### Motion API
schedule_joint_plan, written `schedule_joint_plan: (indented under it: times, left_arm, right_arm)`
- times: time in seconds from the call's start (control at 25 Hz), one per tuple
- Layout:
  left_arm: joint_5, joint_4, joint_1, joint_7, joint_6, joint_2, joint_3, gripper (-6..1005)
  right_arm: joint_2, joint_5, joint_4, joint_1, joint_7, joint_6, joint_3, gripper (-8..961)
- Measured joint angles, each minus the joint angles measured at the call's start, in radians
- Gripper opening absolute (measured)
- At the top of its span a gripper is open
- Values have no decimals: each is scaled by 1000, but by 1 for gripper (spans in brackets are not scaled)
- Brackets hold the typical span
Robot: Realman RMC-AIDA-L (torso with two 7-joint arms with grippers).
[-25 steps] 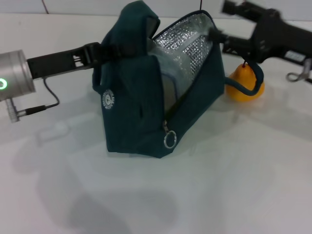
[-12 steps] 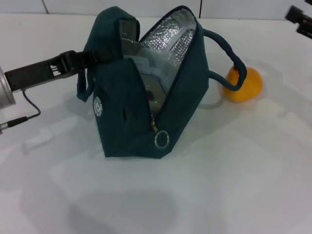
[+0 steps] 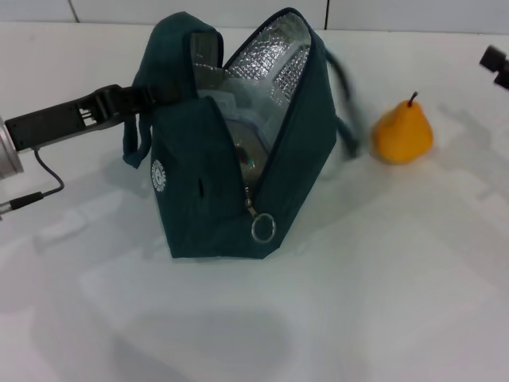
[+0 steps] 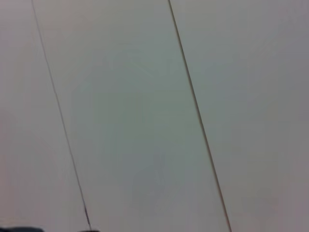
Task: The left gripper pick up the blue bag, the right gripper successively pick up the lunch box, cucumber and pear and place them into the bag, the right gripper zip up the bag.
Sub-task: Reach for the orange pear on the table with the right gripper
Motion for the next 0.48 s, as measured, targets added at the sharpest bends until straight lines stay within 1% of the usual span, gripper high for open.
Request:
schedule_joint_plan:
  times: [0.32, 0.48]
  left_arm:
    - [0, -11, -9, 0, 0, -1, 0, 44]
    - [0, -11, -10, 0, 0, -1, 0, 44]
  right_arm:
    - [21, -52, 21, 3, -19, 44, -4, 806]
    - [32, -116, 26, 25, -19, 84, -9, 806]
